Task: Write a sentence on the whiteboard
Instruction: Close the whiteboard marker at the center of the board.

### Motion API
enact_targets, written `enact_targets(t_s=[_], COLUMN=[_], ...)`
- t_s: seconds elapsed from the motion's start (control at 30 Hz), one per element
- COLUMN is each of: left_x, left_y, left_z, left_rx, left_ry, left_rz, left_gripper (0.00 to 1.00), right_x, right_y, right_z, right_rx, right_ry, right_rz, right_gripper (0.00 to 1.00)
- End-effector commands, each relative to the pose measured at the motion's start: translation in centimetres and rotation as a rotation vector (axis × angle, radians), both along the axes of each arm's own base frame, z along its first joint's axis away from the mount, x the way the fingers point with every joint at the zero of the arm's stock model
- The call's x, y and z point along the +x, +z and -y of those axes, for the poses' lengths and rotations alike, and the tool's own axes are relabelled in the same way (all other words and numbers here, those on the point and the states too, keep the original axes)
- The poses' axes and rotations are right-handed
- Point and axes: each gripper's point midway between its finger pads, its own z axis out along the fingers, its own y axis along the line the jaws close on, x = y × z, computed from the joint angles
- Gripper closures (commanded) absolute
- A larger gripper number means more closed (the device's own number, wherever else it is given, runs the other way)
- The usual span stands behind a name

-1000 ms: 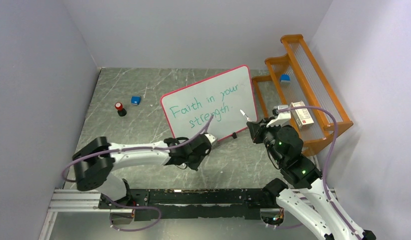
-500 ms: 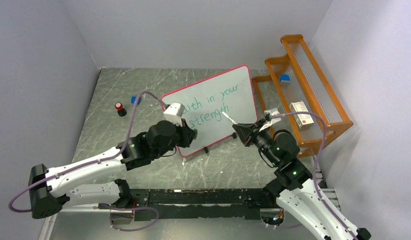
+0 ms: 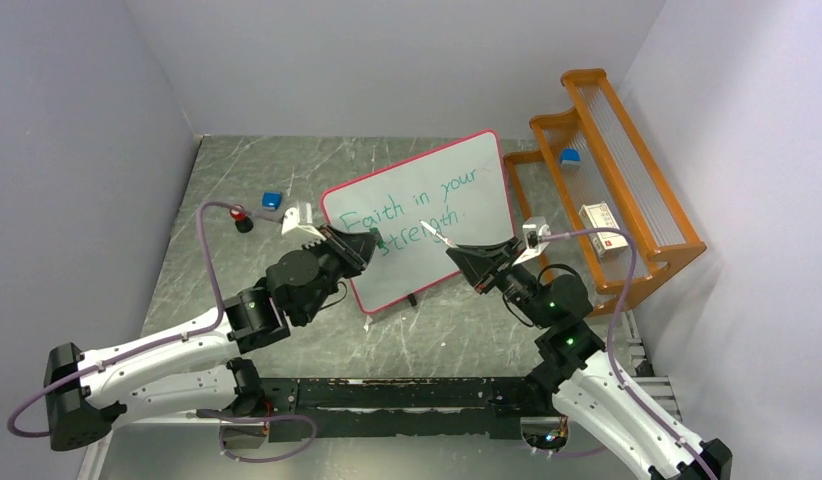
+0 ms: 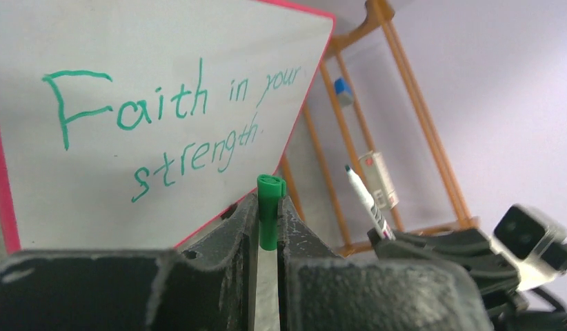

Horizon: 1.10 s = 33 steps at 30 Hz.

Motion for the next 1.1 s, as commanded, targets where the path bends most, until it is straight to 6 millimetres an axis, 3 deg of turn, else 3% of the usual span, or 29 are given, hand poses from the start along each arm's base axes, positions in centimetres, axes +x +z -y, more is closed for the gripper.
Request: enact_targets(t_s=[0.0, 0.2, 0.53, 1.07], left_x=[1.3, 1.4, 1.5, 1.3], left_y=[3.0, 4.0, 4.9, 4.3], left_z=[-2.2, -2.4, -1.9, -1.5], left_rx=[-0.272, -0.452, -0.524, -0.517], left_ry=[0.148, 0.165, 0.148, 0.129], left_rz=[0.027, 0.026, 0.039, 0.019], left_gripper=[0.95, 0.95, 0.95, 0.95], right_x=[-0.7, -1.1, -2.3, -2.5], right_y=[2.6, 2.9, 2.6, 4.1], right_z=[-0.6, -1.7, -5.5, -5.4], right_rx=[0.099, 0.125, 0.05, 0.101], right_ry=[0.045, 0.082, 0.1, 0.066], right_rz=[0.097, 0.124, 0.14, 0.173], right_gripper=[1.0, 1.0, 1.0, 1.0])
